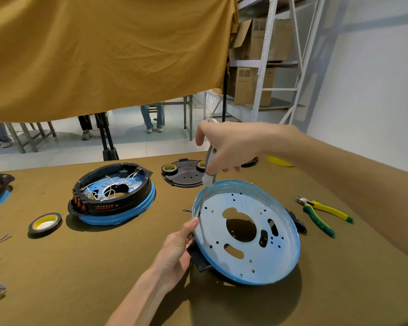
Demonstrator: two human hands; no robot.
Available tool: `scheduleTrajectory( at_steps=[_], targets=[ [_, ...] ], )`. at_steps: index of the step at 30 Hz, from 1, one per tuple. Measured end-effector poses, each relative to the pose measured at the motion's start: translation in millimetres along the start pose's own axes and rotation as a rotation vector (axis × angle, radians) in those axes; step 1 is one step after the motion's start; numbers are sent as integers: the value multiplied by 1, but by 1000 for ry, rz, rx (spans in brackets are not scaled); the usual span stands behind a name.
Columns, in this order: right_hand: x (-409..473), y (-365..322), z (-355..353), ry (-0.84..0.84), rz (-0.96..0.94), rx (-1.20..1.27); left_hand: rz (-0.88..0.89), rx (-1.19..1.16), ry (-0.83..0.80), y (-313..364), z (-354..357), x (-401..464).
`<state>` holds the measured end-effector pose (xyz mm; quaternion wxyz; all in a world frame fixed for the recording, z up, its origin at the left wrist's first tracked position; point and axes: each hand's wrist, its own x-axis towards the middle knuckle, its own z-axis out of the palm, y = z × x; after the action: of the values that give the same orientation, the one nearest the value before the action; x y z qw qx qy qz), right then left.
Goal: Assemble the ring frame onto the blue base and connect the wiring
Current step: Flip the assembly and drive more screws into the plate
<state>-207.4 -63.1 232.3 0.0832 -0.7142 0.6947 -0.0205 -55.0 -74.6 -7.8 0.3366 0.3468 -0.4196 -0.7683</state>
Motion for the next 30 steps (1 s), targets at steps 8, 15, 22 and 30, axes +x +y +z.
scheduleTrajectory(
  at_steps=[8,15,22,30],
  targets=[
    [-1,-4,0,23,-12,-4,-7,-24,-15,1,1,-1],
    [-1,-3,0,31,26,-41,-21,-24,-13,0,0,-1],
    [0,-4,6,84,1,-96,-8,-11,1,-1,2,0],
    [-1,-4,10,96,-5,-91,-22,1,-3,-2,0,1]
  ],
)
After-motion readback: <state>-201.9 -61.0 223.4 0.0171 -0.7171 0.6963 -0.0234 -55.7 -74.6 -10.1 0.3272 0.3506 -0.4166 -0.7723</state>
